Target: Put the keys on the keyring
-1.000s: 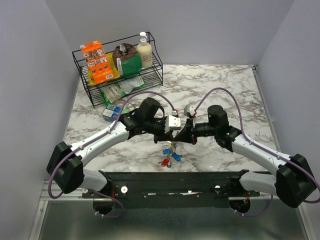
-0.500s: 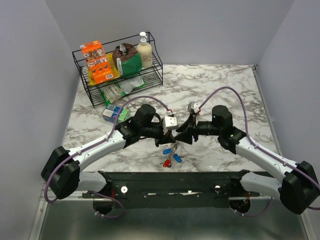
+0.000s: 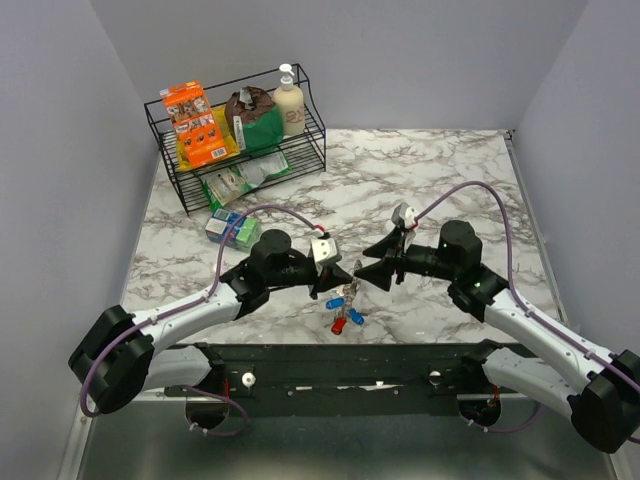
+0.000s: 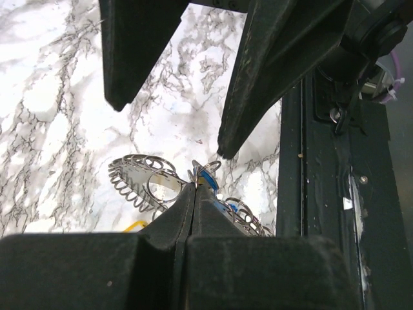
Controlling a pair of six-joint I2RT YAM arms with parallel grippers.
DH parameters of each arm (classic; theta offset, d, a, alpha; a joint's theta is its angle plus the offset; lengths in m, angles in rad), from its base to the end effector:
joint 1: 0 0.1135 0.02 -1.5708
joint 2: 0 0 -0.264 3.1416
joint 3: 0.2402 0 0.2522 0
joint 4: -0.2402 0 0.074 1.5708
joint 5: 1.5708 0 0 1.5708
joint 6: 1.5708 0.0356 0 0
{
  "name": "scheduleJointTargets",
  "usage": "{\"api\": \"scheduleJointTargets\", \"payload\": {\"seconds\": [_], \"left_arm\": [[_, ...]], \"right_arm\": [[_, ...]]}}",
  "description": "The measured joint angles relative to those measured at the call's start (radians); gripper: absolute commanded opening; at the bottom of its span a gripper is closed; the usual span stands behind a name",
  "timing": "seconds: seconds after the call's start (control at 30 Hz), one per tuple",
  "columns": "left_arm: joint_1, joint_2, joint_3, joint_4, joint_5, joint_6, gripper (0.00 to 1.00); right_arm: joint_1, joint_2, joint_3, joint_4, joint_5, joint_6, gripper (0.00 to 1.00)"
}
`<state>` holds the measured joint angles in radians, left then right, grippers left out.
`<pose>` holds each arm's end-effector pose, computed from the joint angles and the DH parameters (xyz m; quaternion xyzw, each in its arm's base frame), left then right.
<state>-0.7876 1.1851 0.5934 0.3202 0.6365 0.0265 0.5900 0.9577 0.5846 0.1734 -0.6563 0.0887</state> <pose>0.1659 -0.1966 0.2437 0.4732 0.6196 -0.4447 0.4409 0.1693 0.1395 0.2757 -0.3794 0.6593 0.4347 0.4821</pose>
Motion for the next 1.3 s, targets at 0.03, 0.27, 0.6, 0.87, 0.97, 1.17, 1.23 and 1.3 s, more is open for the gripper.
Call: {"api": "scheduleJointTargets", "payload": {"seconds": [0.03,0.27,0.6,0.87,0.97,1.17,1.23,1.3], "left_arm": [[0.0,-0.004,-0.013,0.023,-0.003,-0.008,0.0],[0.0,-0.027,-0.092,0.212,-0.024,-0.056,0.0],[0.0,-0.038,-0.136,0.348,-0.024,-0.08,0.0],[0.0,-0.05,-0.143,0.362,-0.024,-0.08,0.0],[0.0,-0.051,-0.143,0.363,-0.024,-0.08,0.0],[0.0,-0.052,-0.143,0.363,-0.023,-0.08,0.0],[0.0,-0.052,-0.143,0.363,-0.023,-0.08,0.0],[0.0,-0.052,-0.143,0.363,-0.023,-0.08,0.0]], "right_arm": [[0.0,-0.01,-0.005,0.0,0.002,0.001,0.65],[0.0,-0.078,-0.031,-0.001,-0.013,-0.001,0.6],[0.0,-0.064,-0.039,-0.012,-0.092,-0.007,0.5],[0.0,-0.067,-0.051,-0.036,-0.064,-0.007,0.48],[0.0,-0.066,-0.051,-0.042,-0.045,-0.006,0.46],[0.0,-0.048,-0.051,-0.04,-0.032,0.0,0.43],[0.0,-0.037,-0.051,-0.04,-0.032,0.002,0.42],[0.0,-0.029,-0.055,-0.036,-0.032,0.007,0.38]]}}
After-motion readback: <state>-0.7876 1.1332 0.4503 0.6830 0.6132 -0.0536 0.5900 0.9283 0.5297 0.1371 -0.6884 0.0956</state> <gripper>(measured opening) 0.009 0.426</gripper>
